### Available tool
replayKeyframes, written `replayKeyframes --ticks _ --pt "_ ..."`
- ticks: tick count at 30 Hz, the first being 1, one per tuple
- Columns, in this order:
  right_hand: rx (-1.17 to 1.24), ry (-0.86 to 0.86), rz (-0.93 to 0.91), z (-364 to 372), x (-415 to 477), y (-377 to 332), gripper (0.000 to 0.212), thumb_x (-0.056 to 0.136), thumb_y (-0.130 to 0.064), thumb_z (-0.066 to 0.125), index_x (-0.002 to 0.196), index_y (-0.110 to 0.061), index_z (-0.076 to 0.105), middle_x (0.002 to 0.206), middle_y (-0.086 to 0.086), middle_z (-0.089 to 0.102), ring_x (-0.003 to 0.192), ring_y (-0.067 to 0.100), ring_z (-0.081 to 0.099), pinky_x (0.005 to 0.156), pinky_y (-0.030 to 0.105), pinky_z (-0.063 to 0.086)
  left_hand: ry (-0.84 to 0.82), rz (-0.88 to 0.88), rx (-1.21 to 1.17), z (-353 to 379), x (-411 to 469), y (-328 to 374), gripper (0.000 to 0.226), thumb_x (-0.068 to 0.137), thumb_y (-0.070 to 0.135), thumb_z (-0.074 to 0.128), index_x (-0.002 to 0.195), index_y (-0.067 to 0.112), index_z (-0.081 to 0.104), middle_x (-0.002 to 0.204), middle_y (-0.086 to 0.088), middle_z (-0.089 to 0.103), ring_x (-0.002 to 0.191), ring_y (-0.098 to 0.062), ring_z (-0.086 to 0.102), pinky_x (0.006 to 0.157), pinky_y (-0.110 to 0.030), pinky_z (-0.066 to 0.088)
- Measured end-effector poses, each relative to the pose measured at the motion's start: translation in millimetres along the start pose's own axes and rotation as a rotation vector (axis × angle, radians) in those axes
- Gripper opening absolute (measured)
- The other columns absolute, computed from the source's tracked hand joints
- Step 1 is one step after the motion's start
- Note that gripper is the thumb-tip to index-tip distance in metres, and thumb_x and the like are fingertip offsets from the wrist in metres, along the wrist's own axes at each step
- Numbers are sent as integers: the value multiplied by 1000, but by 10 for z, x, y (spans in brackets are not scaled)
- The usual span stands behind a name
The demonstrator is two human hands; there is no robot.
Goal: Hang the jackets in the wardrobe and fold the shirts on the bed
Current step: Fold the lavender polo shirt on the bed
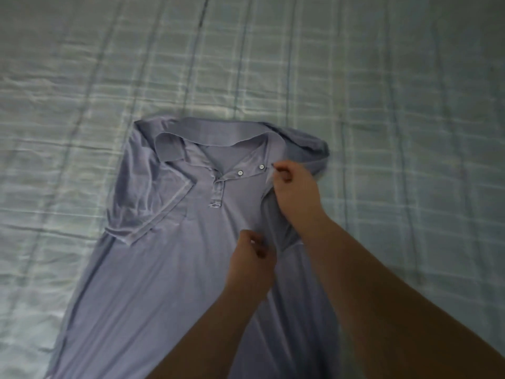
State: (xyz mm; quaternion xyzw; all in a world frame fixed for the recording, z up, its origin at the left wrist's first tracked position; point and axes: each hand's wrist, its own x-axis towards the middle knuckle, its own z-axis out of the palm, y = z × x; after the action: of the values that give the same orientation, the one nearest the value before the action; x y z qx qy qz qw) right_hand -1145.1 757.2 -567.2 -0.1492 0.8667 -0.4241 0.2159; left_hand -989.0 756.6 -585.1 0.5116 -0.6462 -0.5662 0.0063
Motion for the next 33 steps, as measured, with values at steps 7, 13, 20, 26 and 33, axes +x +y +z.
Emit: replayKeyframes --ticks 7,13,20,26,33 --pt "-96 -72 130 418 -433 -27 41 98 -22 50 138 -25 53 130 -1 63 119 19 57 102 28 38 -48 97 -7 -513 68 -214 24 87 5 58 104 20 50 69 5 56 60 -16 58 58 -33 48" --pt "-138 41 95 338 -1345 -40 39 96 -9 51 134 -12 56 128 6 62 116 21 58 96 19 37 -84 116 113 -1158 -70 -481 21 90 11 51 108 22 51 69 5 56 58 -14 56 53 -26 46" --pt "-166 109 298 411 -2702 302 42 90 -2 51 131 -10 57 123 5 61 112 21 58 93 24 39 -303 165 252 -2119 -483 -1093 25 83 15 53 105 27 51 78 7 54 68 -22 54 61 -37 49" --pt "-424 240 391 169 -3577 774 44 83 -7 54 126 -13 59 122 20 60 110 40 56 95 45 46 -145 368 657 -2867 -913 -1735 39 85 5 57 124 10 57 118 -16 58 106 -35 56 89 -43 48" --pt "-431 219 689 -88 -4212 1212 56 82 -12 56 137 -10 46 132 21 54 119 43 52 98 52 45 1 170 762 -3292 -1520 -2529 66 88 13 63 148 14 36 148 -16 39 135 -38 36 109 -52 37"
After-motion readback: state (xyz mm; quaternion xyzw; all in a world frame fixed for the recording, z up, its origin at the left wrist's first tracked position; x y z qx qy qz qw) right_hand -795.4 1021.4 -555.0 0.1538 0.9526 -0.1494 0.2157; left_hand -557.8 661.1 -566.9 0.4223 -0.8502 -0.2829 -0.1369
